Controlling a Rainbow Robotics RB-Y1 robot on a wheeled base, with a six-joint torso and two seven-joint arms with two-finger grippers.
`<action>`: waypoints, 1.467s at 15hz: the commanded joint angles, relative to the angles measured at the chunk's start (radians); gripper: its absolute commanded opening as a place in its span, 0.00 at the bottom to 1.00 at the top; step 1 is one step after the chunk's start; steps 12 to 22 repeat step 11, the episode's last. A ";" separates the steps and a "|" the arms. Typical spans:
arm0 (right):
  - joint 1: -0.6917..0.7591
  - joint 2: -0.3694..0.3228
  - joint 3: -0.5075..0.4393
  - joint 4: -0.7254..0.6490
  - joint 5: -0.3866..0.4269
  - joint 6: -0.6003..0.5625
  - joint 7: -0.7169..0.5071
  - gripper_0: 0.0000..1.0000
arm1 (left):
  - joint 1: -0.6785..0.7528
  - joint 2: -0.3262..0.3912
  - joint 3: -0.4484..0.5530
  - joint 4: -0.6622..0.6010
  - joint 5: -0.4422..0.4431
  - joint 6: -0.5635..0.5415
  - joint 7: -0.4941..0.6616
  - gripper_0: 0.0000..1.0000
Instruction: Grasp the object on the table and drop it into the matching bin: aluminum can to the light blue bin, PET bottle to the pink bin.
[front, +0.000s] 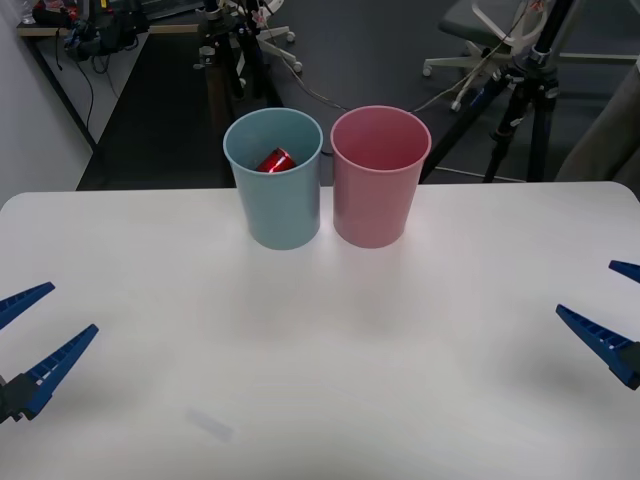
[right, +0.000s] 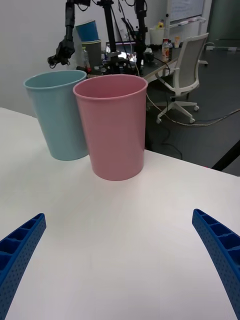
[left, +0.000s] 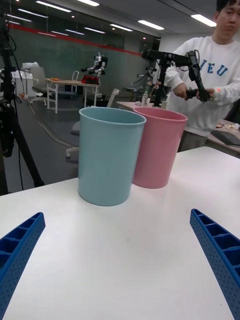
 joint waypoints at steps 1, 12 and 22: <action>0.032 0.000 -0.024 0.001 -0.018 0.001 0.013 1.00 | 0.000 0.000 0.000 0.000 0.000 0.000 0.000 1.00; 0.079 0.002 -0.057 0.003 -0.072 0.001 0.042 1.00 | 0.000 0.000 0.000 0.000 0.000 0.000 0.000 1.00; 0.079 0.002 -0.057 0.003 -0.072 0.001 0.042 1.00 | 0.000 0.000 0.000 0.000 0.000 0.000 0.000 1.00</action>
